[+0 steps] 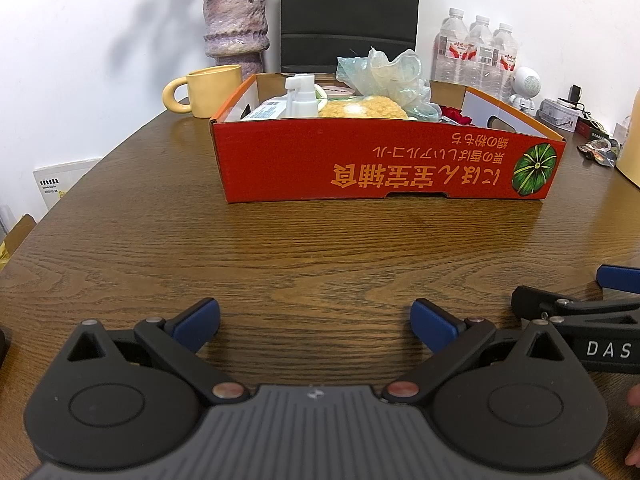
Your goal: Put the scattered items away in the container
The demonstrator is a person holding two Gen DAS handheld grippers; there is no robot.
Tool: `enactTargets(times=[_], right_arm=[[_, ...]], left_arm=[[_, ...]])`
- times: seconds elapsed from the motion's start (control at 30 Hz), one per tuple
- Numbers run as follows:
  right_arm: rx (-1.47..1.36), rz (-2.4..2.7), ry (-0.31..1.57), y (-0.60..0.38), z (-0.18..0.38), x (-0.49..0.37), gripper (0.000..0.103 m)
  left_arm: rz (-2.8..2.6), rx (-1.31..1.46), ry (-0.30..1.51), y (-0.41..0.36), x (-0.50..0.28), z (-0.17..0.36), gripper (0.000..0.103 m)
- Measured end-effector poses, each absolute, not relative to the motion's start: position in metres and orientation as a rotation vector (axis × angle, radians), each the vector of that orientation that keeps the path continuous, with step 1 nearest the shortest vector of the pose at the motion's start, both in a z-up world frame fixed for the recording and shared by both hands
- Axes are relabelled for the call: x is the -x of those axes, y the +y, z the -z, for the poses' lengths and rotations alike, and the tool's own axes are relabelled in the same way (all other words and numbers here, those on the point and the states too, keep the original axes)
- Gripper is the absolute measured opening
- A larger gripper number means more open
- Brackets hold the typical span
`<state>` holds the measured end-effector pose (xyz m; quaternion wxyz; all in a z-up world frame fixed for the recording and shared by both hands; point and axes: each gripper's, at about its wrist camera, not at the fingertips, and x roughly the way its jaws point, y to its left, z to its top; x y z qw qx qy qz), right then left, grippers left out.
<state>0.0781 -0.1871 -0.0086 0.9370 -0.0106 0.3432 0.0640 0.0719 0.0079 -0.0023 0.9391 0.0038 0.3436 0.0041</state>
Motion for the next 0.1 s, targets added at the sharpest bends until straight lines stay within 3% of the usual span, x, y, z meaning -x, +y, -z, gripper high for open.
enactTargets(times=[0.1], right_arm=[[0.020,-0.129,0.701,-0.1875,0.0086,-0.0778,0.103]], left_arm=[[-0.007,-0.011,0.702,0.0072,-0.0719,0.0023,0.103]])
